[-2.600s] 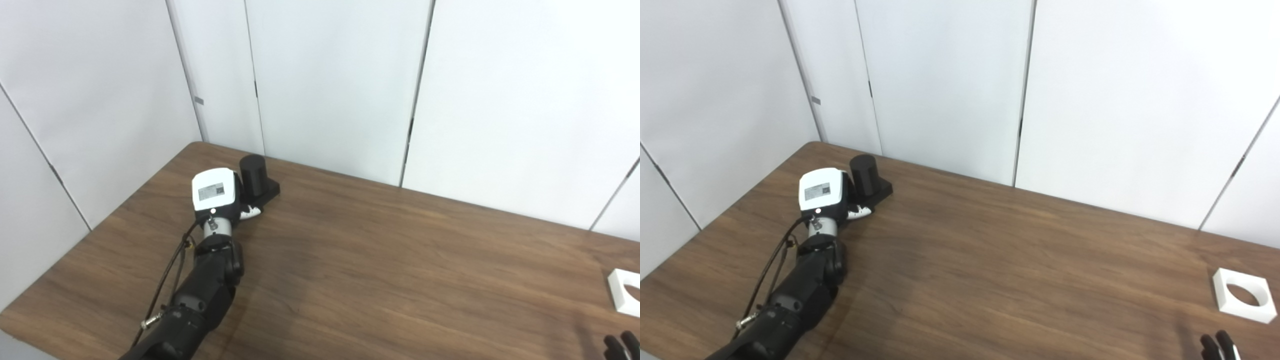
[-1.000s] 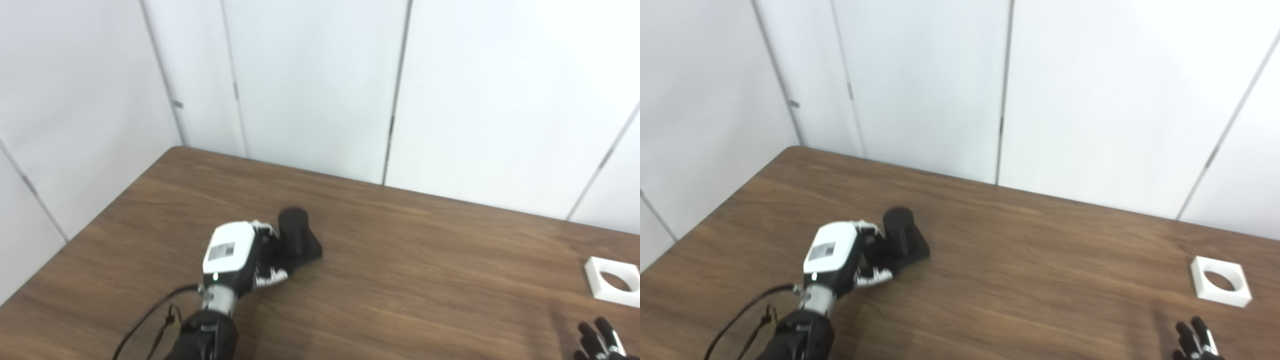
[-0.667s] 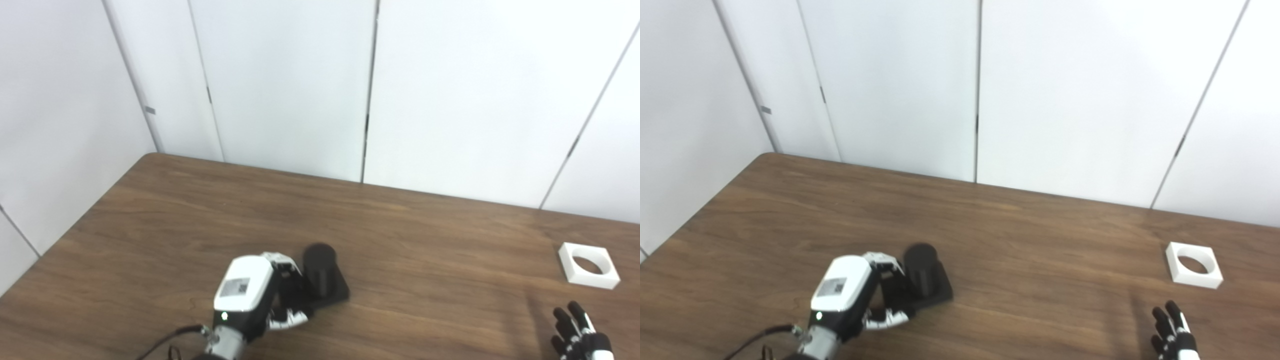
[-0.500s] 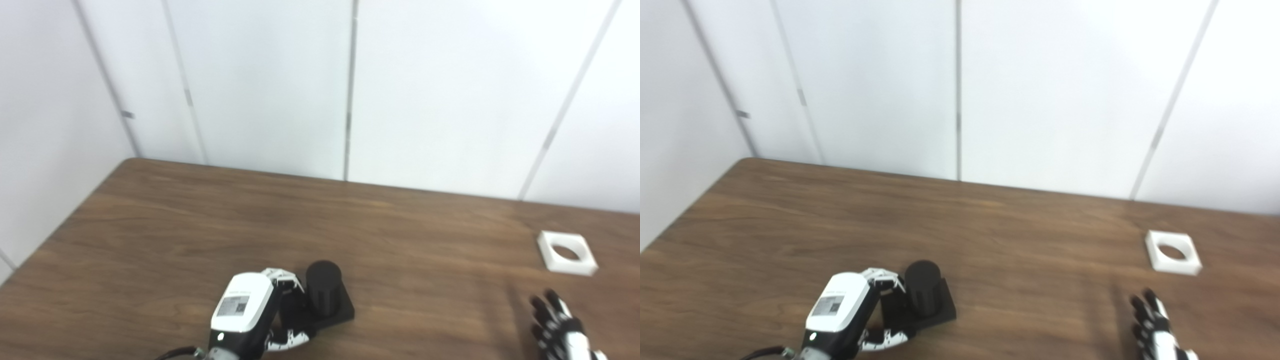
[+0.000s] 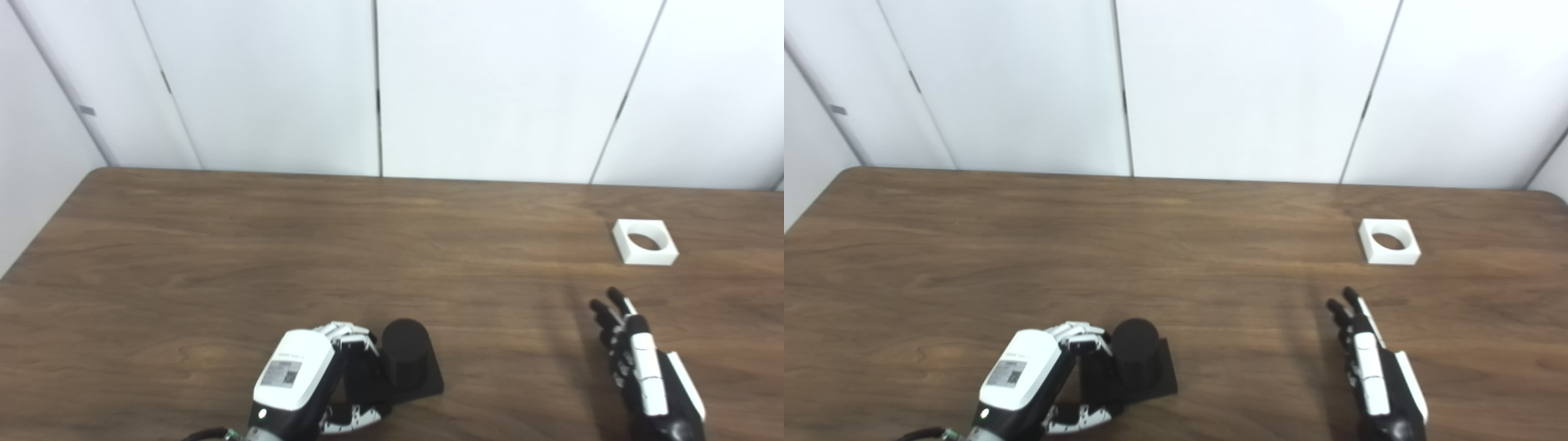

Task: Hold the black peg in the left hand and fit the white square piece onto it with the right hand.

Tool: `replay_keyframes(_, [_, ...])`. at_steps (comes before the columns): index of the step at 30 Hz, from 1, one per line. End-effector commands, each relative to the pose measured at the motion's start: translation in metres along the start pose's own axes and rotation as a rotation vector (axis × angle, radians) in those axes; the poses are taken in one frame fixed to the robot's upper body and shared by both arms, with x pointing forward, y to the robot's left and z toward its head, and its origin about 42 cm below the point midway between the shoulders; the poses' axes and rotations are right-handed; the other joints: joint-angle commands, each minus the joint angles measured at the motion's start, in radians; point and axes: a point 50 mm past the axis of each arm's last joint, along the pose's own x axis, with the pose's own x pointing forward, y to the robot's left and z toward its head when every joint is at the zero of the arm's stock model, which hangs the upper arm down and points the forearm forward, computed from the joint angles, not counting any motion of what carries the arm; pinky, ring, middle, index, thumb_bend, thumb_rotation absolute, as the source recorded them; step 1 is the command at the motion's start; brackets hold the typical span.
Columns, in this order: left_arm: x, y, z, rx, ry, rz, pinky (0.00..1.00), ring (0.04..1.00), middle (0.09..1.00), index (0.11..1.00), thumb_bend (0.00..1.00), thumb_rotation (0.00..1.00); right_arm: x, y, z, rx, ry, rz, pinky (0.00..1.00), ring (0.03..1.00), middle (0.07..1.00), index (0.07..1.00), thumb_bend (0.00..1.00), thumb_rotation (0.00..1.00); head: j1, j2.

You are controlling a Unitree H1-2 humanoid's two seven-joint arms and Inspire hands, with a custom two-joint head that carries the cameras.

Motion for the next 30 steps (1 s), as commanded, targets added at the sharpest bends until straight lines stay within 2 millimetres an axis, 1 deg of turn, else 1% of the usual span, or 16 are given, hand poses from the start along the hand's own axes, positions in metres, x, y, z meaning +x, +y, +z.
replay_keyframes(1, [-0.001,0.005,0.003,0.016,-0.039,0.002,0.67,0.763,0.726,0.485,0.51,0.05,-0.005,0.013,0.006,0.040,-0.023,-0.006,1.00,0.960,0.913,0.952,0.50,1.00,-0.006,0.007])
replay_keyframes(5, [-0.001,0.005,0.003,-0.004,-0.057,-0.010,0.66,0.765,0.727,0.485,0.51,0.05,-0.004,0.014,0.007,0.028,-0.017,-0.013,1.00,0.958,0.909,0.946,0.52,1.00,-0.008,0.010])
replay_keyframes(7, [-0.001,0.005,0.004,-0.010,-0.063,-0.013,0.66,0.763,0.726,0.485,0.51,0.05,-0.004,0.014,0.009,0.028,-0.014,-0.013,1.00,0.960,0.911,0.949,0.53,1.00,-0.015,0.021])
replay_keyframes(9, [0.000,0.006,0.004,-0.014,-0.069,-0.017,0.65,0.764,0.726,0.485,0.51,0.05,-0.004,0.014,0.011,0.028,-0.006,-0.010,1.00,0.968,0.916,0.950,0.53,1.00,-0.016,0.024])
replay_keyframes(16, [0.002,0.011,0.001,-0.011,-0.079,-0.016,0.66,0.759,0.723,0.485,0.51,0.05,-0.001,0.013,0.012,0.018,-0.007,-0.013,1.00,0.977,0.910,0.944,0.54,1.00,-0.015,0.027])
replay_keyframes(22, [0.001,0.016,0.003,-0.020,-0.077,0.017,0.65,0.749,0.715,0.487,0.52,0.07,0.000,0.011,0.012,0.016,-0.005,-0.015,1.00,0.984,0.910,0.941,0.54,1.00,-0.007,0.028])
replay_keyframes(27, [0.000,0.023,0.006,0.008,-0.092,0.031,0.70,0.757,0.725,0.491,0.52,0.08,0.000,0.012,0.012,0.030,-0.002,-0.018,1.00,0.977,0.912,0.946,0.53,1.00,-0.006,0.028])
replay_keyframes(28, [0.000,0.025,0.007,0.018,-0.097,0.031,0.72,0.761,0.727,0.542,0.75,0.23,0.000,0.012,0.012,0.031,-0.003,-0.017,1.00,0.975,0.915,0.948,0.52,1.00,-0.006,0.028])
replay_keyframes(29, [0.000,0.026,0.007,0.025,-0.101,0.031,0.74,0.764,0.731,0.568,0.85,0.29,0.000,0.012,0.012,0.031,-0.003,-0.016,1.00,0.974,0.916,0.949,0.52,1.00,-0.006,0.028])
replay_keyframes(30, [0.000,0.027,0.008,0.035,-0.107,0.029,0.75,0.766,0.733,0.581,0.89,0.33,0.000,0.012,0.012,0.029,-0.003,-0.017,1.00,0.973,0.916,0.950,0.52,1.00,-0.004,0.026])
